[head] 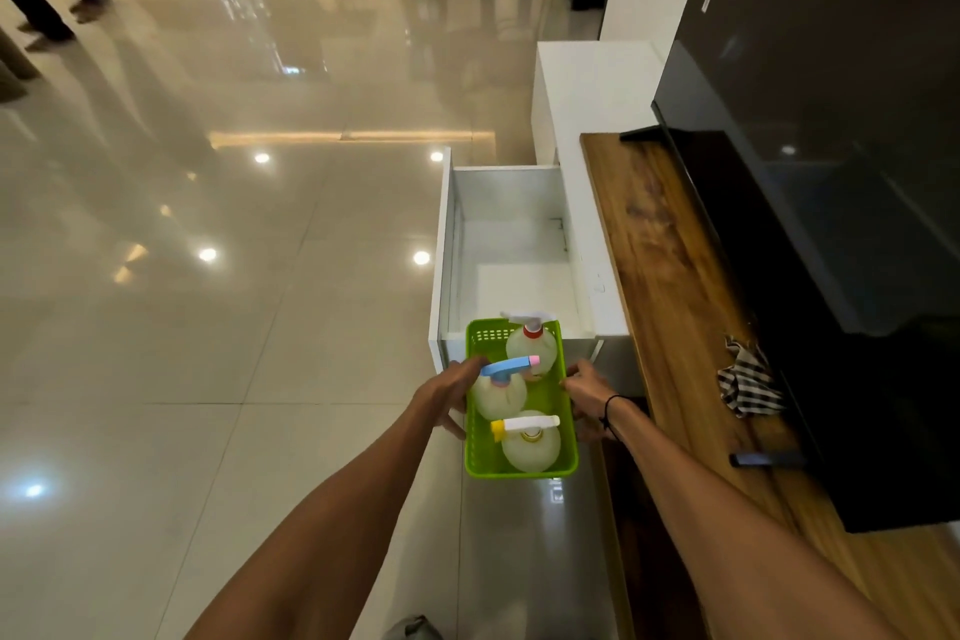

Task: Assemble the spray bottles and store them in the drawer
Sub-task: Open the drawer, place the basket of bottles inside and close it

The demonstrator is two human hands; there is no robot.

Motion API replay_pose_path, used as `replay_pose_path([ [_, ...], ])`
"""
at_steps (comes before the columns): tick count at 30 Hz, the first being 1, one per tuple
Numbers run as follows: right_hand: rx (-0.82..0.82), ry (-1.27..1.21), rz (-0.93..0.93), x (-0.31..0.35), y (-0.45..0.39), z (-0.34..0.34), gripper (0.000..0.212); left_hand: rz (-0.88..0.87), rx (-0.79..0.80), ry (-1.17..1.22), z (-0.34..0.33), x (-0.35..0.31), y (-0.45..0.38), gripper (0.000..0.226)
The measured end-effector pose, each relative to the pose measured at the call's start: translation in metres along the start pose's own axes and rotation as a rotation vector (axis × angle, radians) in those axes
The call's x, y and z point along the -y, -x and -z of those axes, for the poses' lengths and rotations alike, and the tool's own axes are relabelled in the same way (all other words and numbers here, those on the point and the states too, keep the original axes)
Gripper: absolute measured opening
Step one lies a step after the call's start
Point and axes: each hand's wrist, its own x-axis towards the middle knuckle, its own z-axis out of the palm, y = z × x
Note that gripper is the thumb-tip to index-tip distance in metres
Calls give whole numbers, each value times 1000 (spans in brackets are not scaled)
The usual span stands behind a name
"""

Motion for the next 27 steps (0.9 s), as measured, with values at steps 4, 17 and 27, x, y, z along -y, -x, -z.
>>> replay_pose_path([
  [4,-23,53,75,21,-3,9,31,-17,4,-5,12,-17,8,62],
  [17,27,32,141,87,-31,34,43,-43,-42,-11,47,-97,11,69],
  [27,-20,27,158,143,-117,63,39,-97,-62,-12,72,-164,-60,69],
])
